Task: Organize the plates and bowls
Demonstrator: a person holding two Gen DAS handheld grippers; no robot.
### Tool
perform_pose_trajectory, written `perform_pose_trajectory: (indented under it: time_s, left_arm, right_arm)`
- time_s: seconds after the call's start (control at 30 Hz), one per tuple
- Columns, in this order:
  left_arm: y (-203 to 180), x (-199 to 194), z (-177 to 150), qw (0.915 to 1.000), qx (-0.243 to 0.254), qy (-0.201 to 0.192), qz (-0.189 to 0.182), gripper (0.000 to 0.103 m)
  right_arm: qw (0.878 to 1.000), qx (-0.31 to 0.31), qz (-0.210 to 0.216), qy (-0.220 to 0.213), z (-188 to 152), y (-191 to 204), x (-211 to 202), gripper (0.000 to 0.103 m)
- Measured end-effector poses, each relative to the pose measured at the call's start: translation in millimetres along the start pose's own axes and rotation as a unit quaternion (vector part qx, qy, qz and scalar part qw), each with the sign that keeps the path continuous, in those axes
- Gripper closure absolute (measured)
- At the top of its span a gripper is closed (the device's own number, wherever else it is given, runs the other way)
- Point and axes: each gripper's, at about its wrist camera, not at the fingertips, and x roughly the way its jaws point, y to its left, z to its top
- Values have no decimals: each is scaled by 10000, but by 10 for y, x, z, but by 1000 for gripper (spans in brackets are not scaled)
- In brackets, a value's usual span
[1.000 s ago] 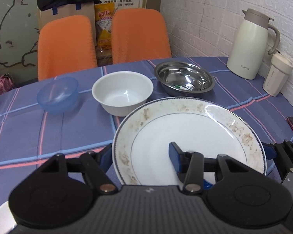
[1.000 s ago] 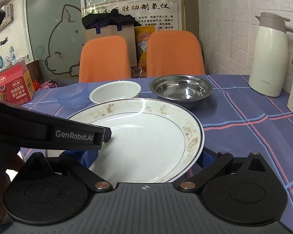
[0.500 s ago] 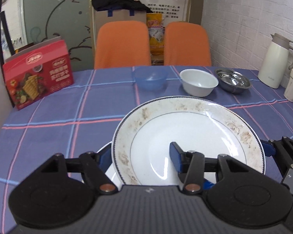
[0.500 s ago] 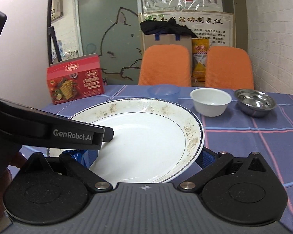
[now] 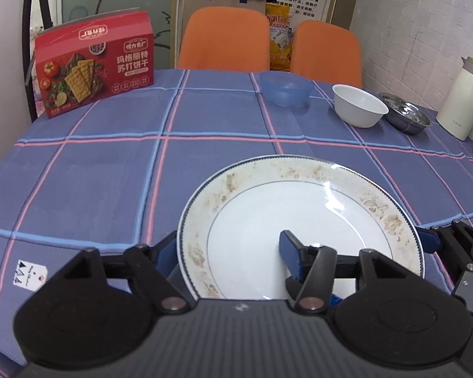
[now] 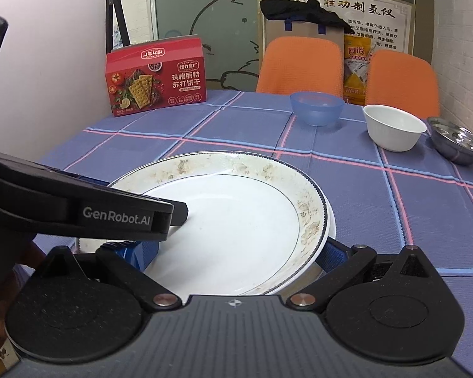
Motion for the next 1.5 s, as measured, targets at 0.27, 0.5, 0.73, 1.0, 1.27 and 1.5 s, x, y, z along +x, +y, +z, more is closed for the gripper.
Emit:
perform_pose_trajectory:
  time_s: [0.27,0.5,0.73,1.0,1.27,1.5]
  left_arm:
    - [49,-188,105,9989,17,-455,-51,32]
    - [75,-211,137,9989,-137,-455,-23,32]
    - [-68,-231,192,9986,-11,-517,-129,32]
    - [-470,-139,355,9978,220,-539,-323,32]
    - [-926,65,460,9970,539,-350,-441,31]
    - [-1300,259,591,9946,901,-194,-474,31]
  right_arm:
    - [9997,-59,-255,-34,32,-29,-11,12]
    - [9991,-276,-312,54,24,-78,-1,14]
    - [9986,354,-277,-294,24,-407,-276,14]
    - [9899,1275,-577,-219,-58,-969,-386,13]
    - [9773,1900,-935,-113,-230,-1439,-461,13]
    - [9738,2126,-797,-117,-309,-1781,-469,13]
